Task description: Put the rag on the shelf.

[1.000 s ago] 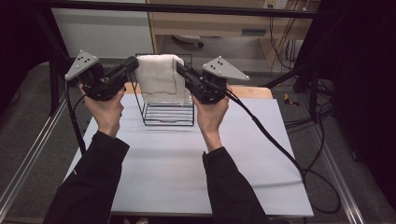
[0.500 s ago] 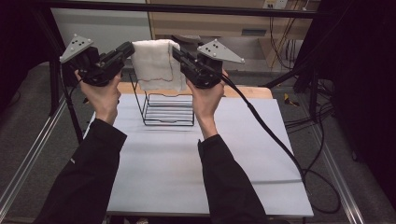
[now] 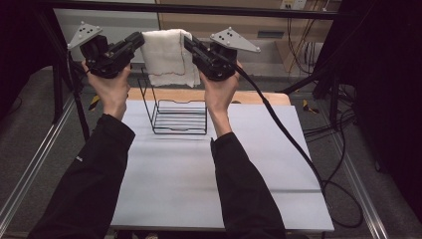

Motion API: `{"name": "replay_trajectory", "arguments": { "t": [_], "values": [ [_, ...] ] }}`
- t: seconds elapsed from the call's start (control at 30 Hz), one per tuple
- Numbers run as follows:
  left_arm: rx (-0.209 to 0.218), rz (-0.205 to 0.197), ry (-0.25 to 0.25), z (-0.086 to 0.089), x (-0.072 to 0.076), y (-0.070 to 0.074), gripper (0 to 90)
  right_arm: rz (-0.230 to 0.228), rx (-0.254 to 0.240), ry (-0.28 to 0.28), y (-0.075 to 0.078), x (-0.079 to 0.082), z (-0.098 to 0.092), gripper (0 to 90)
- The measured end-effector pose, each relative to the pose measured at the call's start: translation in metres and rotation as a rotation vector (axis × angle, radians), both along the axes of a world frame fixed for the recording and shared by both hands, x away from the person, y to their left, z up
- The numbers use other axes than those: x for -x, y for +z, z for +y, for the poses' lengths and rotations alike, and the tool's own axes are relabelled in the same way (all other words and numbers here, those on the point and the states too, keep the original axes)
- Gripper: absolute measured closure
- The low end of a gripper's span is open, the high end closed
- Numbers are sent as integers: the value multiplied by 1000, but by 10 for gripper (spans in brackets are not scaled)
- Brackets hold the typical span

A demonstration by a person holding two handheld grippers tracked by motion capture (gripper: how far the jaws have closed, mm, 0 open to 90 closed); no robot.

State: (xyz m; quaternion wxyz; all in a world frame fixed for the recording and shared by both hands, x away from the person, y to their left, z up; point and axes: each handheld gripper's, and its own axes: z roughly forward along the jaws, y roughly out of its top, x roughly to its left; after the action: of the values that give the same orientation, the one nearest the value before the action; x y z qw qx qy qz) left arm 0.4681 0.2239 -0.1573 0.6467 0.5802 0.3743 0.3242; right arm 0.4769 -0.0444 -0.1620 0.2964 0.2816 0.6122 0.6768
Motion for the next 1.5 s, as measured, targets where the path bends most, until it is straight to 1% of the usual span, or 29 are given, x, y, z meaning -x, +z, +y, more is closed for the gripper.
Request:
{"name": "replay_trajectory", "arguments": {
  "t": [0.33,0.4,0.43,0.5,0.63,0.77,0.83,0.97,1.17,1.5],
  "values": [
    [-1,6,8,3,-19,3,837,14,-2,-2,2,-16,3,835],
    [-2,8,12,3,-23,5,838,7,6,-3,3,-18,5,835],
    [-2,6,12,3,-24,6,837,7,6,-3,3,-20,5,835],
    [-5,5,15,3,-26,8,837,17,-8,-4,4,-22,5,834],
    [-14,0,16,3,-29,9,837,21,-9,-11,5,-28,6,834],
    [-17,2,20,3,-32,7,837,29,-11,-14,4,-33,6,835],
    [-19,3,20,4,-34,6,837,25,-7,-17,3,-35,7,835],
    [-16,5,24,6,-38,4,837,31,-9,-16,0,-40,9,834],
    [-30,4,36,9,-45,-1,837,39,-4,-14,-4,-48,13,834],
    [-55,33,55,16,-55,-10,837,67,10,-12,-15,-63,22,834]
  ]
}}
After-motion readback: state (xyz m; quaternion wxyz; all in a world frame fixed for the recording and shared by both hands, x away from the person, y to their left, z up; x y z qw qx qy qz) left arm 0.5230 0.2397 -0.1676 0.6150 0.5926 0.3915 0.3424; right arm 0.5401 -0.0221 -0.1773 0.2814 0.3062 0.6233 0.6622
